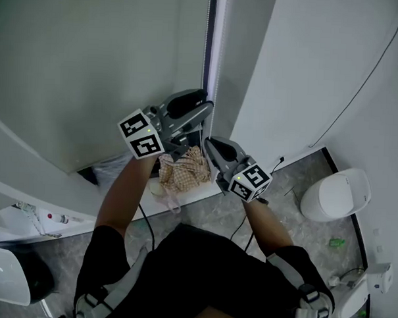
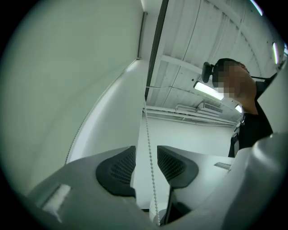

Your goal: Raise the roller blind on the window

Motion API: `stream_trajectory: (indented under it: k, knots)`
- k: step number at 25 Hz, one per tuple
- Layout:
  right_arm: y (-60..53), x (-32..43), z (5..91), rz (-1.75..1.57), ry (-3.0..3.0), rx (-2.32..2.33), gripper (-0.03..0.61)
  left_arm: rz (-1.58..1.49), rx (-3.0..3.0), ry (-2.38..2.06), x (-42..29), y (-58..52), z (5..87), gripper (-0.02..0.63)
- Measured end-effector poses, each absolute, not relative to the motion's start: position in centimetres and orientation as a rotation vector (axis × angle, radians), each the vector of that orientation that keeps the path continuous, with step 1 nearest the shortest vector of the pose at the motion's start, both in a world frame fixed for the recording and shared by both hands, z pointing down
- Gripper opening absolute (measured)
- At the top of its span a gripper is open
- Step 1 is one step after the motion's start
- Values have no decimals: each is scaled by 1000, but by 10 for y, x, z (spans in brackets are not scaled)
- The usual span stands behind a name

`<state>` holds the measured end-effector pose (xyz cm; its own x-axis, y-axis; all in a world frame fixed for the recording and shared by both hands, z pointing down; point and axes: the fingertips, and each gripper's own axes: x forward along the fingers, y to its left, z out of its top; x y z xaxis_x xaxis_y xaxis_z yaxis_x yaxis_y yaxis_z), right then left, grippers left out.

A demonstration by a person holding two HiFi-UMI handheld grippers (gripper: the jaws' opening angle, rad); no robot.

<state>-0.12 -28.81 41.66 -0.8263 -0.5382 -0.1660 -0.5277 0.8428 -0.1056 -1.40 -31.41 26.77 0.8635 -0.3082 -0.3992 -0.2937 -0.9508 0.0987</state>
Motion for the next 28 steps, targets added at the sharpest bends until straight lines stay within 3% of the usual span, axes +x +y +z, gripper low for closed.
stream_trajectory:
  k: [6, 7, 8, 9, 19, 28]
  knots:
    - [-287, 1, 417, -68, 2854, -822, 6, -678, 3013, -376, 3, -313, 254, 153]
    - [-287, 2, 418, -71, 2855, -823, 6, -680, 3021, -399, 3, -314, 253, 131]
    - [-287, 3, 419, -77, 2856, -823, 6, -666, 3039, -420, 4, -314, 252, 30]
    - [-286, 3, 419, -78, 2858, -820, 6, -643, 3059, -415, 6, -313, 252, 21]
    - [-282, 4, 441, -70, 2937, -800, 6, -580, 3051, -493, 12, -311, 266, 15]
    - [-279, 4, 583, -201, 3395, -979, 8, -246, 2954, -696, 1, -332, 412, 15]
